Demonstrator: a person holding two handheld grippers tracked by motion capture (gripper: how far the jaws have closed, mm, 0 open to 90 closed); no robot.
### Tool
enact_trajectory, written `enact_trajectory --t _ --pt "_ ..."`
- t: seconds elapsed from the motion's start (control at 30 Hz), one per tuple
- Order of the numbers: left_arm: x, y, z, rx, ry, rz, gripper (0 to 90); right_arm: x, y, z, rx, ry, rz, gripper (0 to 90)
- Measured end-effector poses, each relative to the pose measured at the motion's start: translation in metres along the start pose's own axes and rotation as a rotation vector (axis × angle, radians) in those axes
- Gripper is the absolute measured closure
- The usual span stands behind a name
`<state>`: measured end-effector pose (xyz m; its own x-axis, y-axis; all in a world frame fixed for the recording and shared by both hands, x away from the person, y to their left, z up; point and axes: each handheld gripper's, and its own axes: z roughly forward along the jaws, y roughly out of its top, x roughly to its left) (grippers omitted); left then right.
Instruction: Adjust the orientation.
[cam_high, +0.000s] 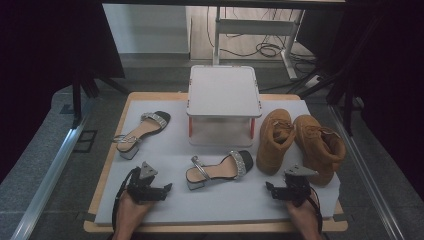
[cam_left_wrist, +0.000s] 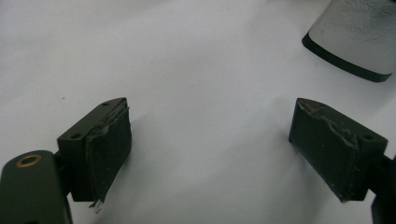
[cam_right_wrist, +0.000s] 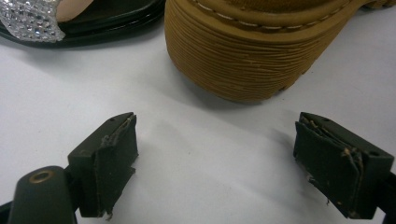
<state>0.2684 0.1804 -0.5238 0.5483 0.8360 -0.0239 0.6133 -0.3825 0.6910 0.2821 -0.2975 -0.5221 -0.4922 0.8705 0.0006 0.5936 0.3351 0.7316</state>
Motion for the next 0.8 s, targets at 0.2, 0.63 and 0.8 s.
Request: enact_trajectory --t 0.2,0.63,0.8 --pt "-0.006 0.005 -0.004 0.001 0.002 0.010 30.0 0.000 0.000 0.000 0.000 0.000 0.000 13.7" --pt "-0.014 0.038 0.011 -0.065 -0.131 0.038 89.4 0.000 0.000 0.000 0.000 0.000 0.000 13.7" --pt "-0.021 0.050 0.025 -0.063 -0.156 0.069 89.6 0.000 0.000 0.000 0.000 -0.001 0.000 13.7"
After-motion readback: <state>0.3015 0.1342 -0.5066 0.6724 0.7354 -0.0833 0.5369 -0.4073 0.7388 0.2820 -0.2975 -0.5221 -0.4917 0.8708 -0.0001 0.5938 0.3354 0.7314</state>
